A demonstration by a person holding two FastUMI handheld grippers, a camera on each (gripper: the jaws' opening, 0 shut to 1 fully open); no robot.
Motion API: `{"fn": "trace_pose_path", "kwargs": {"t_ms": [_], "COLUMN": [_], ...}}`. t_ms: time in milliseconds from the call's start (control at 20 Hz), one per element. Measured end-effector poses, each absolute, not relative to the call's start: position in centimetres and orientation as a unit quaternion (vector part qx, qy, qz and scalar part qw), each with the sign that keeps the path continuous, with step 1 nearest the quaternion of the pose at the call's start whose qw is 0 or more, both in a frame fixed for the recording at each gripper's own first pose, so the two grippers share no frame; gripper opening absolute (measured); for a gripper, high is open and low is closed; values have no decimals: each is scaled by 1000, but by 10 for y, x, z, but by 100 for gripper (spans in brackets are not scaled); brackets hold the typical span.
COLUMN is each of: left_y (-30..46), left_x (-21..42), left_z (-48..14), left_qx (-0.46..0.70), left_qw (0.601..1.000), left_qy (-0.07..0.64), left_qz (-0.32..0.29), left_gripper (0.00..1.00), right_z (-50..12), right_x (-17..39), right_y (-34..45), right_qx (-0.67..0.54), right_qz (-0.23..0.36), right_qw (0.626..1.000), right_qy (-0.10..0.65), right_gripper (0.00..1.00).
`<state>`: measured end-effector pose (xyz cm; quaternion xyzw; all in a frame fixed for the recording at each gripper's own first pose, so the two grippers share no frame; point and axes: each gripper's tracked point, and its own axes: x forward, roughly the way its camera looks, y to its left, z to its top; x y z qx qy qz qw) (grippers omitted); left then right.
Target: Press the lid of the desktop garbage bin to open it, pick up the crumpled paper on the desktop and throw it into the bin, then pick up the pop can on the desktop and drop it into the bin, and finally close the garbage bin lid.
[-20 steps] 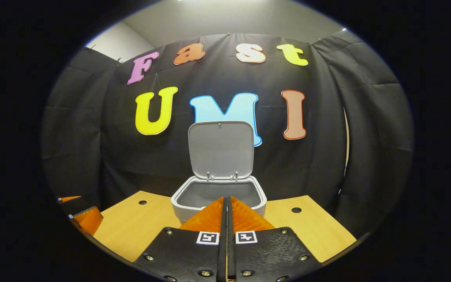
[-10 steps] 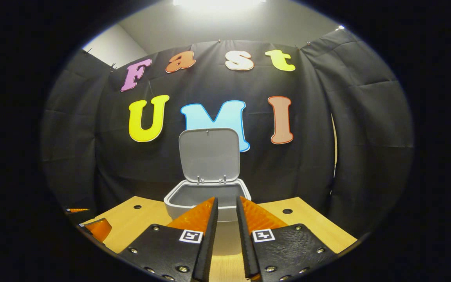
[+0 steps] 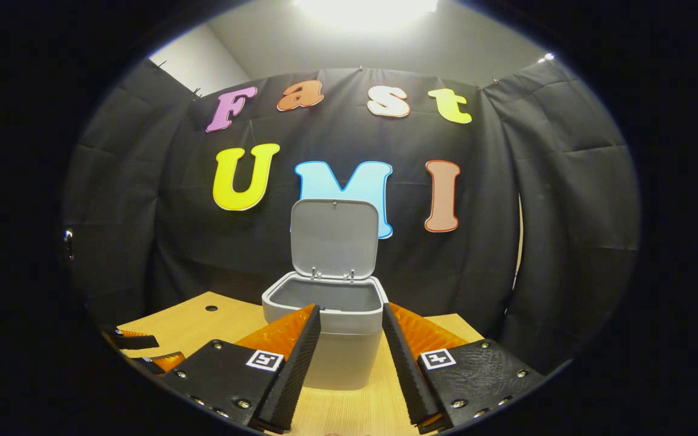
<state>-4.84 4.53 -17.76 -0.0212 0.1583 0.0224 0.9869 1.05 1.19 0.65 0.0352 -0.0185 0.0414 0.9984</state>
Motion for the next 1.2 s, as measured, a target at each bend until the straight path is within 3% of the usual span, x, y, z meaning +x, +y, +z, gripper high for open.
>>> {"fn": "trace_pose_path", "kwargs": {"t_ms": [200, 950, 1200], "left_y": [43, 52, 52], "left_x": [-58, -80, -85], "left_z": [-200, -315, -341], "left_qx": [-9, -20, -26], "left_qw": [983, 950, 940], "left_qy": [185, 312, 340], "left_qz": [19, 21, 24], "left_gripper": [95, 95, 96], "right_z": [6, -17, -22], "right_x": [5, -6, -6], "right_y": [19, 29, 28], "right_qx": [32, 28, 31], "right_qz": [49, 59, 57], "right_qw": [998, 998, 997], "right_qy": [-16, 27, 37], "right_gripper": [80, 81, 87]}}
